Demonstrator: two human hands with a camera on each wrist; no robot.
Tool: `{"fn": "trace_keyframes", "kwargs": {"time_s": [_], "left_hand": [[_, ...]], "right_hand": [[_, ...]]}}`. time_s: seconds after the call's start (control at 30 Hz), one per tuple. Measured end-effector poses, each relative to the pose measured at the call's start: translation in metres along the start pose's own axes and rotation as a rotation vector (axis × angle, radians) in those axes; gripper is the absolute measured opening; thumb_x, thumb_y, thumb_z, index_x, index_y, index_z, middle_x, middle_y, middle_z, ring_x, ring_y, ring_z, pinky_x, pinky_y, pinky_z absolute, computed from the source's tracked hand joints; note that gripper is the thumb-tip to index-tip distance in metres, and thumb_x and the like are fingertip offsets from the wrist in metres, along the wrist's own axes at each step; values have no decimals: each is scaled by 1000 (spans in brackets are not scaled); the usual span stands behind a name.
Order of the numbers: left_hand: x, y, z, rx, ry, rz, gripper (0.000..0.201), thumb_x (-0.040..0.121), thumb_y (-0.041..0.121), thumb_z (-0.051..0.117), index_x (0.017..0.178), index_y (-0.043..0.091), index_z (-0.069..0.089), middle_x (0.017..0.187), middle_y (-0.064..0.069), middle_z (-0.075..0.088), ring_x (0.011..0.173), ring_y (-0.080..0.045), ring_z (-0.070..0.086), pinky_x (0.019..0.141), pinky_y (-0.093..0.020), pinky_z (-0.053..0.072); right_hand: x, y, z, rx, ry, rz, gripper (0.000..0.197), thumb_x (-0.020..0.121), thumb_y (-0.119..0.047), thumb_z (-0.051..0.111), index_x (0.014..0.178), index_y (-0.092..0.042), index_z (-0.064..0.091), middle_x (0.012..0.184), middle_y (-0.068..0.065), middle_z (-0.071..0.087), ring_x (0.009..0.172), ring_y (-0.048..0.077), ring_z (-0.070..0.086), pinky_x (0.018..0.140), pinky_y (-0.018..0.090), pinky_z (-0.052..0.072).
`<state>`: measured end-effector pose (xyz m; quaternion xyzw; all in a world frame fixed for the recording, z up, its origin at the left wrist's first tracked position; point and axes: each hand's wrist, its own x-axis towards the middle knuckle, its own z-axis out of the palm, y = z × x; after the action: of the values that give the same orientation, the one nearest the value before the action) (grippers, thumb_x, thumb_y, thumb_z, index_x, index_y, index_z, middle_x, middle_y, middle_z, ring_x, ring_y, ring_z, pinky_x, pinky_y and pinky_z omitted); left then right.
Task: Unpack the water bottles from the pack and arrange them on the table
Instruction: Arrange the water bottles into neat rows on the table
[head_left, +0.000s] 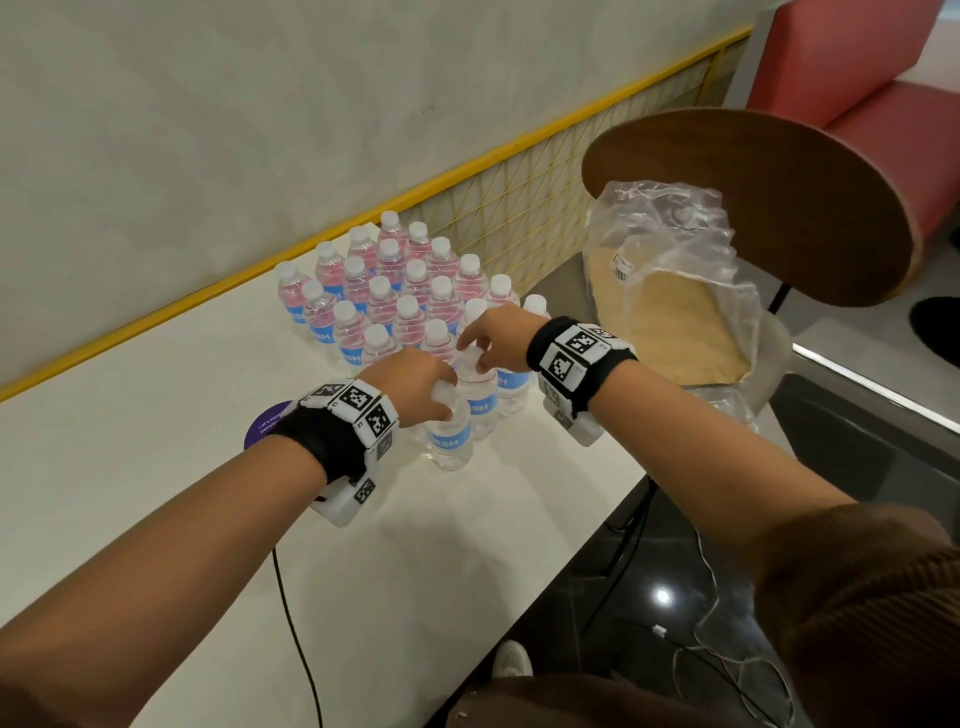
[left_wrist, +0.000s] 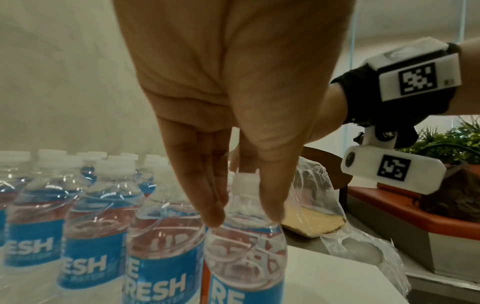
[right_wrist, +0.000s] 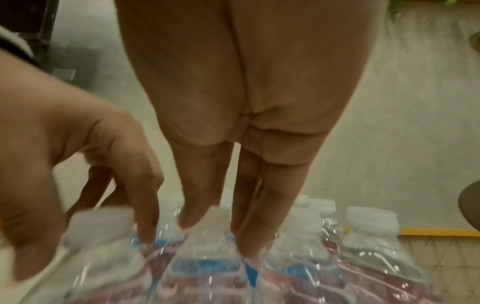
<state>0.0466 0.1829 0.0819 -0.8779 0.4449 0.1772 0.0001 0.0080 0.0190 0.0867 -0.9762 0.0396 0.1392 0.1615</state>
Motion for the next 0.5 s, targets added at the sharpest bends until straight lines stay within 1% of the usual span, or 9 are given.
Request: {"fn": "trace_keyframes", "kwargs": {"time_s": [0.07,0.1,0.13,0.17,0.23,0.3,0.33,0.4,0.5], "left_hand": [[0,-2,-2,-42,27,-32,45,81,48,64,119,24,60,85,3,57,84,-17,55,71,-29,43],[0,-3,-4,-62,57,-60,50,82,53,61,123,24,58,88,2,59,85,-17,55,72,-29,45],[1,-3,-5,-73,92,-86,52,83,55,58,125,23,57,94,0,63,88,-18,58,75,-30,47],[3,-4,-6,-75,123,-106,50,86,54,55,125,22,57,99,-1,66,93,-20,60,77,-31,49],[7,0,-7,-72,144,-120,45,89,48,54,125,20,57,107,-4,66,99,-22,61,82,-34,51],[10,5,-6,-79,121,-107,43,88,43,57,125,19,57,111,-5,64,101,-23,60,84,-33,50],[11,7,-5,-77,103,-97,43,87,40,60,125,19,57,113,-5,64,102,-23,59,83,-32,48],[11,8,-5,-67,64,-90,43,85,38,64,123,18,59,110,-5,63,97,-21,58,80,-29,46],[9,7,-4,-81,44,-106,38,82,37,67,113,15,66,93,-3,61,85,-16,54,74,-26,43]], "right_hand": [[-4,9,-13,55,75,40,48,87,-29,65,132,-18,52,122,5,60,112,23,56,86,25,40],[-4,16,-19,73,125,75,49,87,-32,64,132,-16,52,124,7,60,113,24,55,86,26,40],[-4,22,-25,65,163,114,49,88,-33,63,132,-14,52,125,9,59,114,25,55,88,28,42],[-2,27,-27,36,174,156,49,89,-35,61,132,-11,52,126,12,59,115,27,54,91,31,43],[0,33,-25,-32,127,207,53,91,-40,57,132,-7,52,127,14,57,117,29,53,95,34,44],[4,34,-16,-64,56,195,57,88,-45,59,132,-9,53,128,12,57,118,30,53,94,34,44],[6,33,-12,-72,35,180,56,87,-45,61,131,-11,53,128,11,57,118,30,53,93,33,44],[9,35,-9,-80,30,155,50,87,-37,63,130,-13,54,128,11,57,119,30,53,93,33,44],[10,39,-14,-120,9,124,44,88,-26,63,130,-15,56,128,10,58,117,29,54,94,33,43]]}}
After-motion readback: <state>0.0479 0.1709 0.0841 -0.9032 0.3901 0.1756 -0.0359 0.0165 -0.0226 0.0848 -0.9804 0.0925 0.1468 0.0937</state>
